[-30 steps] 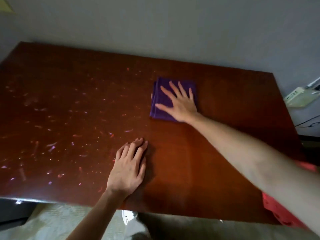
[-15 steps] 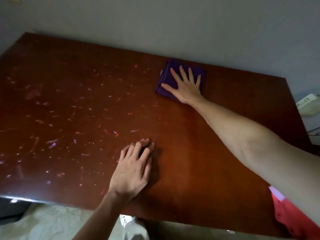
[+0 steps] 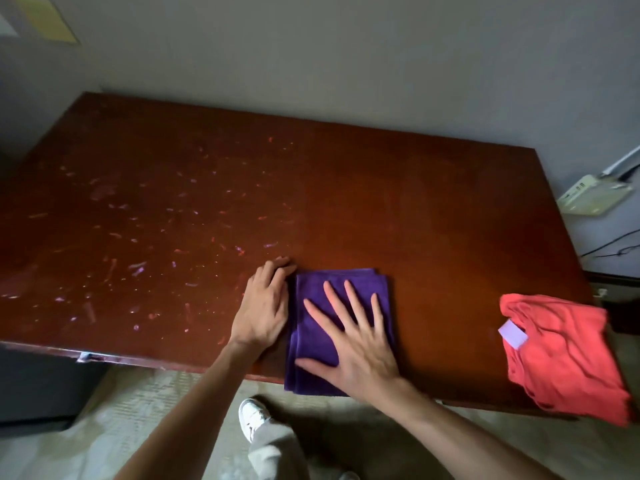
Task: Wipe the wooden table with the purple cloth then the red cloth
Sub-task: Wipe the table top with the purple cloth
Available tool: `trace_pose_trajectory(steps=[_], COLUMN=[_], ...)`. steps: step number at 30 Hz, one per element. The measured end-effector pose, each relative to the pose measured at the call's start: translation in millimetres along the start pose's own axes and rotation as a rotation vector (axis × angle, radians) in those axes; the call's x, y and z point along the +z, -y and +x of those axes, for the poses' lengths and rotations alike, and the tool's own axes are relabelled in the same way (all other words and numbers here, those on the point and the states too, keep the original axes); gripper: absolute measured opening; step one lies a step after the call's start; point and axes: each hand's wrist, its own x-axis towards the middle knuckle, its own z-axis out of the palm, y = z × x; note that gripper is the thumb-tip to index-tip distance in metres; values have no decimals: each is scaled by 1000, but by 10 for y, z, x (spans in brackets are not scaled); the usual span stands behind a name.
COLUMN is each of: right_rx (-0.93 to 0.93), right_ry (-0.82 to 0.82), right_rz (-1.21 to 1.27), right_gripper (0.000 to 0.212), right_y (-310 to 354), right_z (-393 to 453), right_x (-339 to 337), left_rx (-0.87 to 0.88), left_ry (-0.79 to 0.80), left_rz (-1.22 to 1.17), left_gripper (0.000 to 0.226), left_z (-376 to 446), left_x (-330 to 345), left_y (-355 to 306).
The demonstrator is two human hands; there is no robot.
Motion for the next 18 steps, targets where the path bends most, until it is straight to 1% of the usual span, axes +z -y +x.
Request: trace_pose_trajectory(steps=[2, 4, 6, 8, 10, 14, 16, 18], right_rx=[-14, -1, 32, 49, 82, 213, 292, 338], right_ry=[6, 10, 24, 16, 18, 36, 0, -40], right_rz=[17, 19, 33, 35, 37, 85, 116, 126], right_gripper=[90, 90, 92, 94, 95, 92, 91, 90], right_y=[-54, -111, -135, -229, -333, -539, -612, -647], right_z=[211, 542, 1034, 1466, 2023, 3186, 3669, 4025], right_x=[10, -12, -40, -126, -193, -356, -381, -369], left_rx=[-4, -10, -2, 25, 57, 107, 161, 174], left_ry=[-3, 2, 27, 53, 123, 250, 279, 273], left_rz=[-69, -186, -210, -95, 32, 202, 257, 276], left_gripper=[39, 43, 49, 49, 46, 49, 51, 49], left_z=[9, 52, 172, 247, 330, 365, 351, 355], left_x=[-10, -75, -208, -363, -537, -815, -888, -983], left_y=[32, 64, 195, 282, 456, 706, 797, 933])
